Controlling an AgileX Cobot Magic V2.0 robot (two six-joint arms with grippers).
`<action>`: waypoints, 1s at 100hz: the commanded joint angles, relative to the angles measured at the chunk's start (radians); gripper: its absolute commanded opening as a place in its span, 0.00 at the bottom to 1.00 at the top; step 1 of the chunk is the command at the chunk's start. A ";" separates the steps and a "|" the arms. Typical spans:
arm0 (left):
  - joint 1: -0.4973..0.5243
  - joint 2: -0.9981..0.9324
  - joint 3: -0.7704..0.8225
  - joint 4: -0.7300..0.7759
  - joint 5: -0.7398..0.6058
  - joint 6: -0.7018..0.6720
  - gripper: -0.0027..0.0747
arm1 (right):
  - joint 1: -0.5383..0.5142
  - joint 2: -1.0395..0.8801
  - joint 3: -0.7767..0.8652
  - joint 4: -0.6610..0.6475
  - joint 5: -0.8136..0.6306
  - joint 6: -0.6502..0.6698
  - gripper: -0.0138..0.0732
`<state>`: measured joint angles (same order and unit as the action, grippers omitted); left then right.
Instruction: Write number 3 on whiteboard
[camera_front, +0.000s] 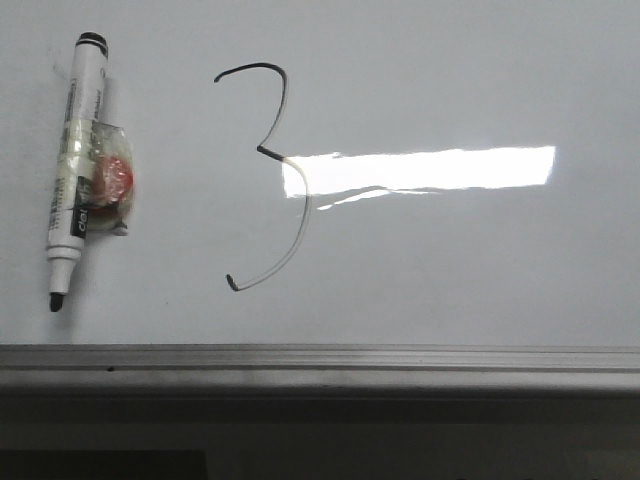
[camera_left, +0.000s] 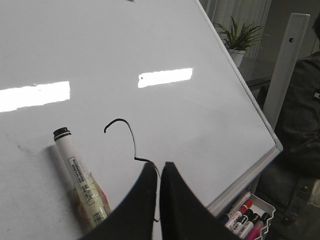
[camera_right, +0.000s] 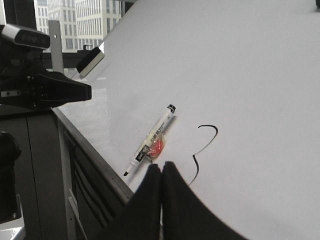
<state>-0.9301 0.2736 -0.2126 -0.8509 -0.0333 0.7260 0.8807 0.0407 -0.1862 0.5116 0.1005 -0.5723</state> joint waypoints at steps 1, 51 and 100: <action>0.000 0.008 -0.028 0.005 -0.039 0.003 0.01 | -0.005 -0.019 -0.022 0.006 -0.075 -0.005 0.08; 0.000 0.008 -0.028 0.005 -0.039 0.003 0.01 | -0.005 -0.021 -0.022 0.006 -0.083 -0.005 0.08; 0.295 0.008 -0.028 0.781 0.014 -0.501 0.01 | -0.005 -0.021 -0.022 0.006 -0.083 -0.005 0.08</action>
<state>-0.7279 0.2736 -0.2126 -0.2492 0.0223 0.3856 0.8807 0.0082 -0.1856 0.5138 0.0933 -0.5723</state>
